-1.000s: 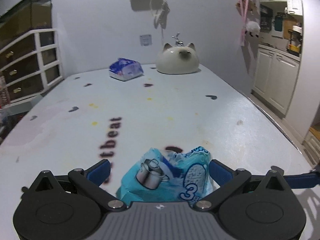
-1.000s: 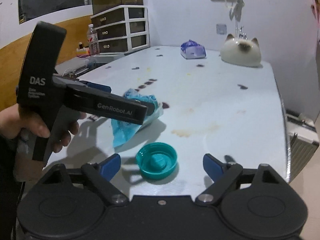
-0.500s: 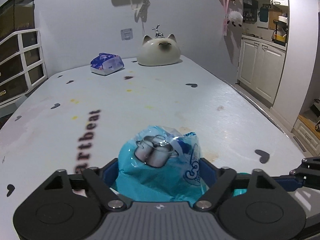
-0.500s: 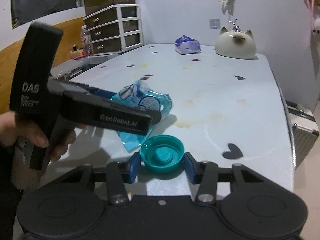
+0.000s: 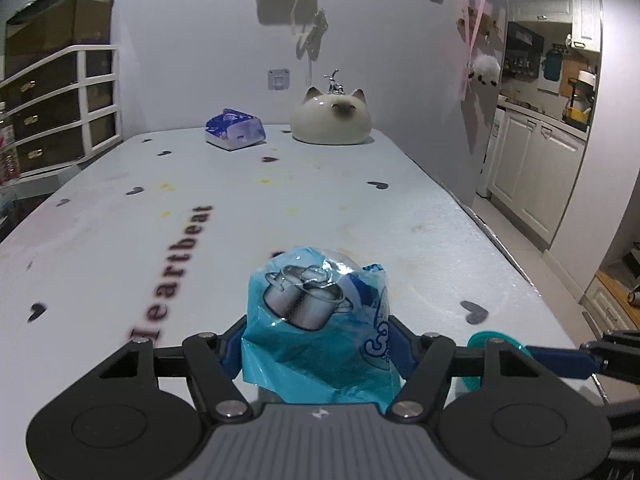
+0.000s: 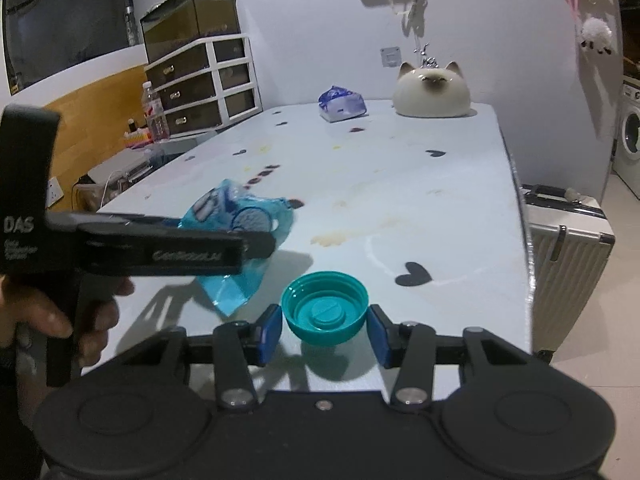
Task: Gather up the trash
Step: 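Grasp the blue plastic bag with the left tool while the right tool grasps the teal bottle cap, then lift the bag with the left tool while the right tool lifts the cap, turning toward the bin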
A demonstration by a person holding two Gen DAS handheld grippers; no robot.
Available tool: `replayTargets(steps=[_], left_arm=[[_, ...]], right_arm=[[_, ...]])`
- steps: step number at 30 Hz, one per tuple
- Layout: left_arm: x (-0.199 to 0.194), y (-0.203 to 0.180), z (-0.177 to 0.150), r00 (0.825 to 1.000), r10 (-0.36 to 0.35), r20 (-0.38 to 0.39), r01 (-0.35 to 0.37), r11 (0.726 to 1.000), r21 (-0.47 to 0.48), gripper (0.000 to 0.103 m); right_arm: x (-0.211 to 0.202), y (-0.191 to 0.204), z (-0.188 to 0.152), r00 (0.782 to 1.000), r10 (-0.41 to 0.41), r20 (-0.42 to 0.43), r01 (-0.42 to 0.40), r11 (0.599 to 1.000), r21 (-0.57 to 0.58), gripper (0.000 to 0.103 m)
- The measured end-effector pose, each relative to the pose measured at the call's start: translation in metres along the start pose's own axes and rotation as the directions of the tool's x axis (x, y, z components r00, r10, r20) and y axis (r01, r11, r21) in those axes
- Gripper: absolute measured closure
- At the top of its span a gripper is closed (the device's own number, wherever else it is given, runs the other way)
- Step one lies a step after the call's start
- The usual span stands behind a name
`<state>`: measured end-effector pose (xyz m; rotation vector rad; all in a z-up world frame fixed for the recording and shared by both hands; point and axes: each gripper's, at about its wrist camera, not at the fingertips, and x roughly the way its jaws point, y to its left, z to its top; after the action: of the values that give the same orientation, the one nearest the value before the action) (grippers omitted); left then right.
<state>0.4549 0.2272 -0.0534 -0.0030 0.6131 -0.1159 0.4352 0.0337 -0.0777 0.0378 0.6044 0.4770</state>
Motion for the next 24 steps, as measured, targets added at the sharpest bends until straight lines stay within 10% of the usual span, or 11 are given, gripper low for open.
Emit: replayTargets(steps=[24], left_arm=[[-0.136,-0.061,-0.041,0.989,0.112,0.092,-0.11,0.994,-0.03,0.035]], right_arm=[[-0.118,-0.009,-0.031,0.992,-0.056,0.11,0.058,0.998,-0.022,0.057]])
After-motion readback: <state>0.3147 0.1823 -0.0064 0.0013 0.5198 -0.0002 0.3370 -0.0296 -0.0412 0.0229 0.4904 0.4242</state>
